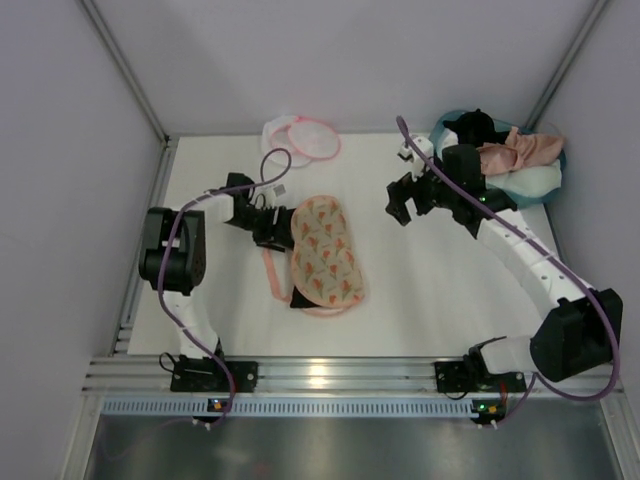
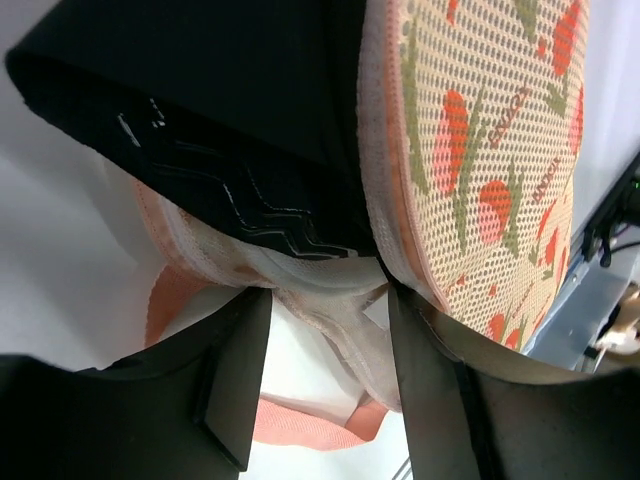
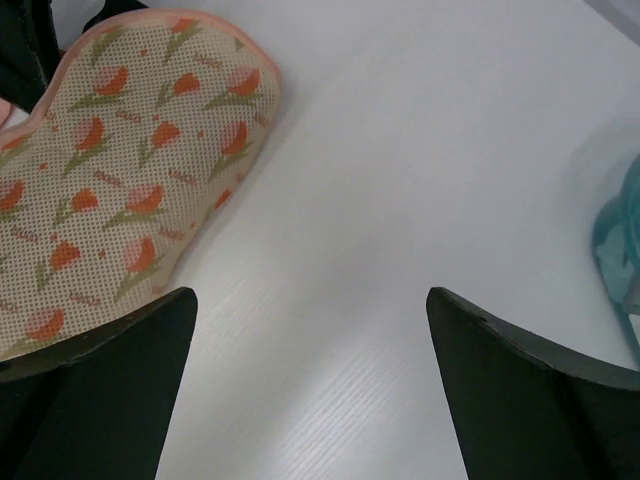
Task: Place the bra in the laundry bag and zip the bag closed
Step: Adjust the laundry bag at the center of the board, then zip the laundry bag at the center of the board.
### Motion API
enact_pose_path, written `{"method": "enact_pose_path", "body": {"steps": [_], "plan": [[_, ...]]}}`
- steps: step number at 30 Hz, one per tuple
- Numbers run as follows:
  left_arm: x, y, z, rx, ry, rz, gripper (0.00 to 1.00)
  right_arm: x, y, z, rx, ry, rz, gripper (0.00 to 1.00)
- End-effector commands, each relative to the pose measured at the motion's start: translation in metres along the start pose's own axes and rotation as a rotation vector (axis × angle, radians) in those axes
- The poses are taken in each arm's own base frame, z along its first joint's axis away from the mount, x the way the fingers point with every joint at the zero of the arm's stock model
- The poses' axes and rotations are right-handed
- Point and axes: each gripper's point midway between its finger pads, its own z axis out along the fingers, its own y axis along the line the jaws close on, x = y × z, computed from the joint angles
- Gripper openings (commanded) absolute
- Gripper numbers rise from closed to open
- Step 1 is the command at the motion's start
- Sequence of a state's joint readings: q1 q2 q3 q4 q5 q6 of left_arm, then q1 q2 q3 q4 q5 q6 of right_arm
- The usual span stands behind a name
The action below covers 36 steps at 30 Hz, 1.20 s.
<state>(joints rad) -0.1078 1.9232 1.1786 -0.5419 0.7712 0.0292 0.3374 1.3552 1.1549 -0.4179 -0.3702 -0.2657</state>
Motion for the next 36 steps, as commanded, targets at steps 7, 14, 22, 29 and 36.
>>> {"method": "enact_pose_path", "body": {"steps": [7, 14, 22, 29, 36], "plan": [[0.002, -0.051, 0.07, 0.128, 0.127, 0.238, 0.55, 0.025, -0.019, 0.013, -0.072, 0.053, 0.226, 0.88], [-0.011, -0.061, 0.056, 0.072, 0.083, 0.183, 0.61, 0.077, 0.016, 0.032, -0.305, 0.115, 0.537, 0.61], [0.015, -0.114, -0.012, 0.12, 0.014, 0.292, 0.66, 0.078, 0.029, 0.038, -0.35, 0.08, 0.594, 0.58], [0.045, -0.123, 0.01, 0.128, 0.113, 0.254, 0.64, 0.09, 0.035, 0.047, -0.319, 0.117, 0.633, 0.57], [0.064, -0.137, 0.036, 0.108, 0.202, 0.263, 0.62, 0.088, 0.038, 0.034, -0.296, 0.119, 0.63, 0.57]]}}
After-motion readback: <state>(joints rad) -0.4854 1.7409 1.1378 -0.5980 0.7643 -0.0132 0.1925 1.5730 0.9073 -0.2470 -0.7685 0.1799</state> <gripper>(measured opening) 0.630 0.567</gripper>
